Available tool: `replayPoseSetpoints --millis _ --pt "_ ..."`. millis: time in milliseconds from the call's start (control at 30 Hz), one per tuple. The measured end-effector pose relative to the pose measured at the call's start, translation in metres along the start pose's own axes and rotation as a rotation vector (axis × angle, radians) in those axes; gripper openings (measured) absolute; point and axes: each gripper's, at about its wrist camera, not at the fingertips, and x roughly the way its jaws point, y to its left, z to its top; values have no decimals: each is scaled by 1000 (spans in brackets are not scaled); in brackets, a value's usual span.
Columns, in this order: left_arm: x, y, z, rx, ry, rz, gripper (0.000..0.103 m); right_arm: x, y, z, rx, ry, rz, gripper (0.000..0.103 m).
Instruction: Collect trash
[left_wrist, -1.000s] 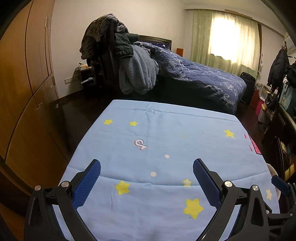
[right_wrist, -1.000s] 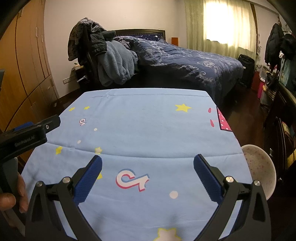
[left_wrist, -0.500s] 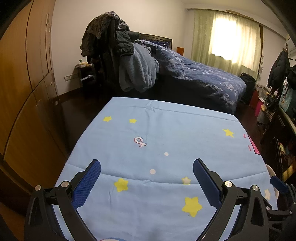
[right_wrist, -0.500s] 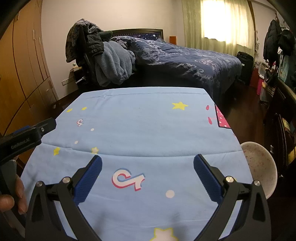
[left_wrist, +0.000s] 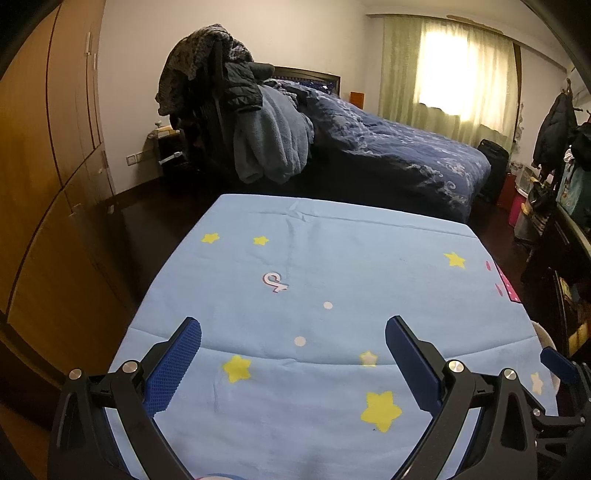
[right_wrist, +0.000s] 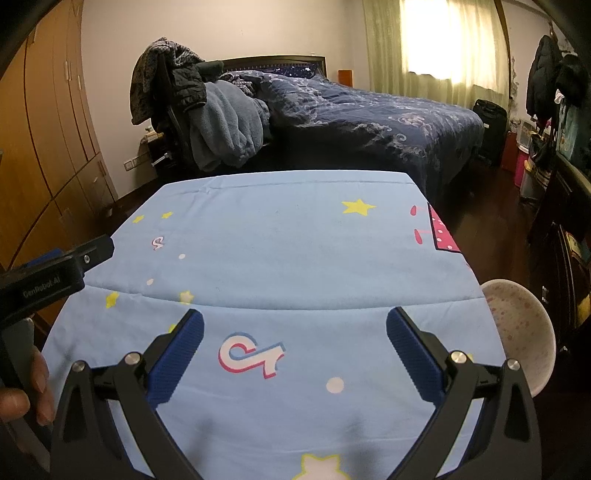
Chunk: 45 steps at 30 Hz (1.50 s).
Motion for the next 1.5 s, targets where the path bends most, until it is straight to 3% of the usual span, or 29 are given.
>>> replayPoseSetpoints --millis 1500 --pt "-8 7 0 -6 -11 -49 99 0 9 -2 -24 9 3 100"
